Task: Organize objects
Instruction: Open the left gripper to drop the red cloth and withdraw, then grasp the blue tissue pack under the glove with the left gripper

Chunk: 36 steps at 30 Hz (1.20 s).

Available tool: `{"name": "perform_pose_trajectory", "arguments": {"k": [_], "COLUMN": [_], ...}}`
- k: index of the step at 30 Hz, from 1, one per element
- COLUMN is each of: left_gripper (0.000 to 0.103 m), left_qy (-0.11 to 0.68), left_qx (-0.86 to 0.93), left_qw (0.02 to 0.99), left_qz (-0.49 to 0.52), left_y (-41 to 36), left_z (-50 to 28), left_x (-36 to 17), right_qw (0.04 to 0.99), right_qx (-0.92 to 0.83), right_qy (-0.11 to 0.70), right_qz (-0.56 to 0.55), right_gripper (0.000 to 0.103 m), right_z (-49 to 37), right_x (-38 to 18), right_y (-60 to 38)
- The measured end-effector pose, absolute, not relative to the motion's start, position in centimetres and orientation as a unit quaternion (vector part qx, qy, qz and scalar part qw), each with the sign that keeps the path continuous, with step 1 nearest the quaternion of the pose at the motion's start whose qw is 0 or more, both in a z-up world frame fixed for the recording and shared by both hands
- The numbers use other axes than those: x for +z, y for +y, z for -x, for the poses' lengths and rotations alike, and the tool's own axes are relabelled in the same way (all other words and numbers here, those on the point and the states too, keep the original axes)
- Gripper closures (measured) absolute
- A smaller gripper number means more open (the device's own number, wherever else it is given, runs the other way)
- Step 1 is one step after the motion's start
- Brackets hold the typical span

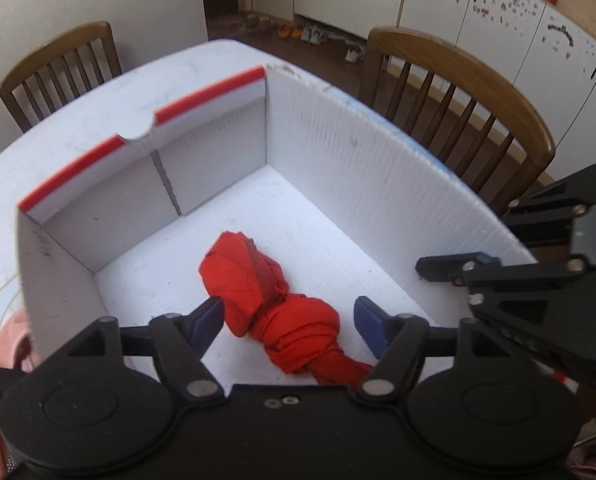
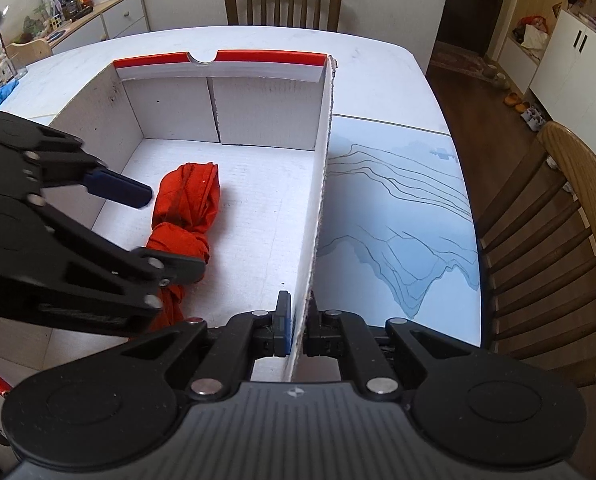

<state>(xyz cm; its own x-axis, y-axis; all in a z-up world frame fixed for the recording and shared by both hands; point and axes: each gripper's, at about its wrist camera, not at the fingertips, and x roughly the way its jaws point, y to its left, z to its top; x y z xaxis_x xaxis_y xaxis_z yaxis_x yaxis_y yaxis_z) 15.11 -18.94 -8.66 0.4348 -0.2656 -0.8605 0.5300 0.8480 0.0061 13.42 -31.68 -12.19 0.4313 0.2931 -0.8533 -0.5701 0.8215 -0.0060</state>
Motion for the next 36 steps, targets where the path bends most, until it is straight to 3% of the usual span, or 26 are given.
{"name": "perform_pose_trajectory", "arguments": {"k": [13, 27, 36], "left_gripper": [0.024, 0.020, 0.004], "left_qy": [0.422, 0.421, 0.431], "left_qx": [-0.203, -0.085, -0.042], "left_qw": [0.877, 0.903, 0.901], "left_qz": [-0.106, -0.035, -0.012], "left_y": [-12.4, -1.1, 3.5], "left_z": [-12.0, -10.6, -10.2], "left_x": [-3.2, -2.5, -4.1], "right_qw": [0.836, 0.838, 0.837], "right_qx": [0.236, 0.215, 0.209], "right_qy": [0.477, 0.487, 0.492], "right_qz": [0.134, 0.118, 0.120], "right_gripper": [0.099, 0.099, 0.099], "right_z": [-13.5, -14.4, -14.2], "right_x": [-12.2, -12.1, -11.9], "right_y": [-31.7, -32.3, -32.4]}}
